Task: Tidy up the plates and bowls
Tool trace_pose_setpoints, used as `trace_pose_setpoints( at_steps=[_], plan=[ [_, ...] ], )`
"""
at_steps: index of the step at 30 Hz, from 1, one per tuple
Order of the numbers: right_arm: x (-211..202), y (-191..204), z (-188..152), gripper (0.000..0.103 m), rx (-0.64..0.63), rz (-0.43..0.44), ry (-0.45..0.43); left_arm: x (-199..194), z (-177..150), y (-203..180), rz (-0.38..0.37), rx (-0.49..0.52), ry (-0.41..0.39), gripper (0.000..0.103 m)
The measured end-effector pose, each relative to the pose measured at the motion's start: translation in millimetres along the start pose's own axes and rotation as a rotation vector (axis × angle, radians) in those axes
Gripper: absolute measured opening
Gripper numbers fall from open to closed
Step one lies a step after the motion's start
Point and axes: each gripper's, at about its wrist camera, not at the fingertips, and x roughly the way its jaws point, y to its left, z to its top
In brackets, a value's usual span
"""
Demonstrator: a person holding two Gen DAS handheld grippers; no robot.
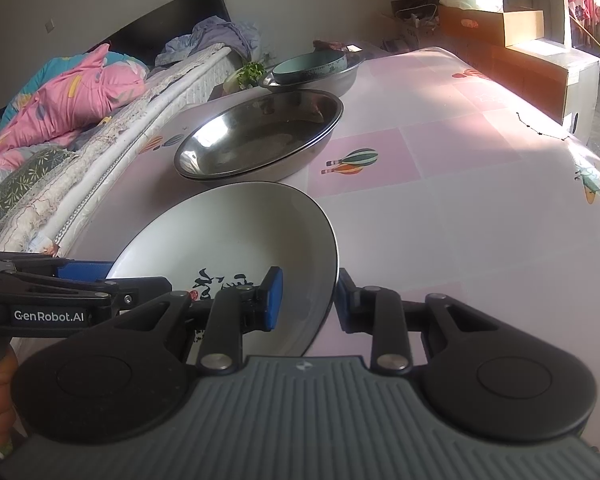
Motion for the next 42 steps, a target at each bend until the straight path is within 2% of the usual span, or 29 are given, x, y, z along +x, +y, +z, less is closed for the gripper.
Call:
trace_pose_setpoints(
  at_steps=[14,19,21,23,24,25,28,31,33,42],
  plan=[
    [1,-5,-1,0.027,0.020,0.013,0.003,-2,-2,4,-0.016,0.001,-0.013,0.064],
    [4,-15,-2,0.028,0.098,0.065,0.023,-1,-4,9,-0.053,-0.030,-0.010,0.064],
    [5,-22,-3,0.033,0.150,0.108,0.023,1,-6,13,-0.077,-0.046,-0.004,0.064],
    [6,-27,-3,0.046,0.192,0.145,0.021,4,-8,18,-0.097,-0.065,0.006,0.067],
    [6,-30,-3,0.050,0.211,0.160,0.018,6,-9,20,-0.106,-0.077,0.011,0.068],
    [6,-32,-3,0.059,0.229,0.170,0.012,7,-10,23,-0.120,-0.093,0.011,0.070],
    [5,-36,-4,0.086,0.282,0.214,-0.002,7,-13,30,-0.143,-0.116,-0.004,0.082],
    [5,-39,-4,0.102,0.312,0.245,-0.005,7,-15,38,-0.176,-0.158,-0.016,0.096],
    [5,-38,-4,0.102,0.322,0.238,-0.008,8,-16,43,-0.186,-0.185,-0.022,0.102],
    [6,-32,-6,0.102,0.314,0.212,-0.019,7,-17,49,-0.207,-0.216,-0.039,0.103]
  ],
)
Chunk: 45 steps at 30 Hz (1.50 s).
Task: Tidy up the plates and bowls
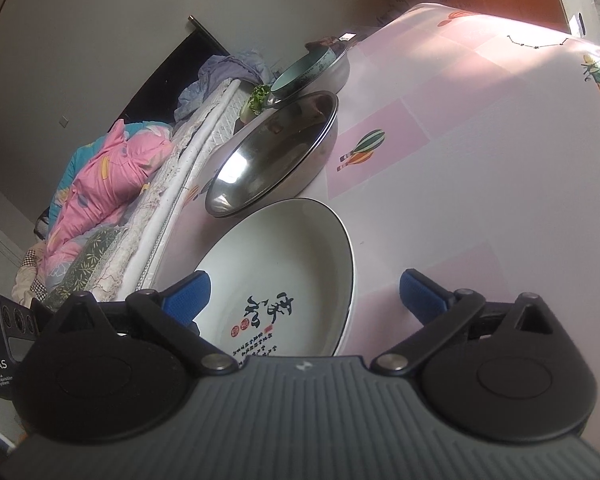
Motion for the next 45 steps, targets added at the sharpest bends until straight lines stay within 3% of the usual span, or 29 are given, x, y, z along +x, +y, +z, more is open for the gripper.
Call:
trace_pose_setpoints(
  at_steps=[45],
  plan=[
    [-1.2,0.4,1.0,0.102,0.001,-0.011,0.007,1.0,-1.6,-3.5,0.016,0.022,0.000,0.103]
  ],
)
